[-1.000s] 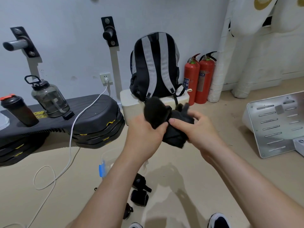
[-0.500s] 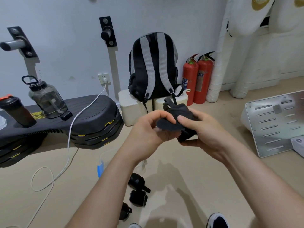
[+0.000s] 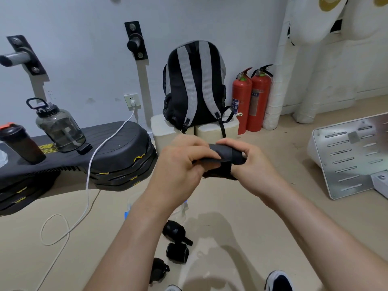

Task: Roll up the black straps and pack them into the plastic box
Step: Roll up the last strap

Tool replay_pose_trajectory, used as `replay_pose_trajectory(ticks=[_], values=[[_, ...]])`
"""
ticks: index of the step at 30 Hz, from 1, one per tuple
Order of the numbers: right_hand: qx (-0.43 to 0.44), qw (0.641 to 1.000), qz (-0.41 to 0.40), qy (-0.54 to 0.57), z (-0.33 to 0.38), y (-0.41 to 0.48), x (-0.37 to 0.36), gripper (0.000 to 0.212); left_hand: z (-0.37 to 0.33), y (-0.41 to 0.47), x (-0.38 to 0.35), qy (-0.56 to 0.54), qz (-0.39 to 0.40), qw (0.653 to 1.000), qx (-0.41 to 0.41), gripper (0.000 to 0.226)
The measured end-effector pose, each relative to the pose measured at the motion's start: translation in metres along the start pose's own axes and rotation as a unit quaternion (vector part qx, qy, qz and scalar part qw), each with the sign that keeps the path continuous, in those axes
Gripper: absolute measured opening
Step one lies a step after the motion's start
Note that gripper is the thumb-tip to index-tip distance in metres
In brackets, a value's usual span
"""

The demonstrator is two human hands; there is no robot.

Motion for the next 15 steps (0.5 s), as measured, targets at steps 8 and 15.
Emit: replay_pose_trajectory(ticks=[8, 15], values=[[-0.044, 0.991, 0.066, 0.11, 0.0, -0.003, -0.01, 0.049, 0.012, 0.0, 0.002, -0.044, 0.033, 0.994, 0.099, 0.015], [-0.042, 0.982, 0.08, 0.167, 0.006, -0.001, -0.018, 0.052, 0.02, 0.002, 0.006, -0.104, -0.002, 0.977, 0.185, 0.022]])
Point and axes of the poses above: each hand's wrist, its own y-axis towards the middle knuckle, its own x-axis out of the back of the hand, z = x × y, the point moved 8 cm from there along y, towards the middle knuckle, and after that the axes turned 9 degrees about x, right-handed, at the moved point
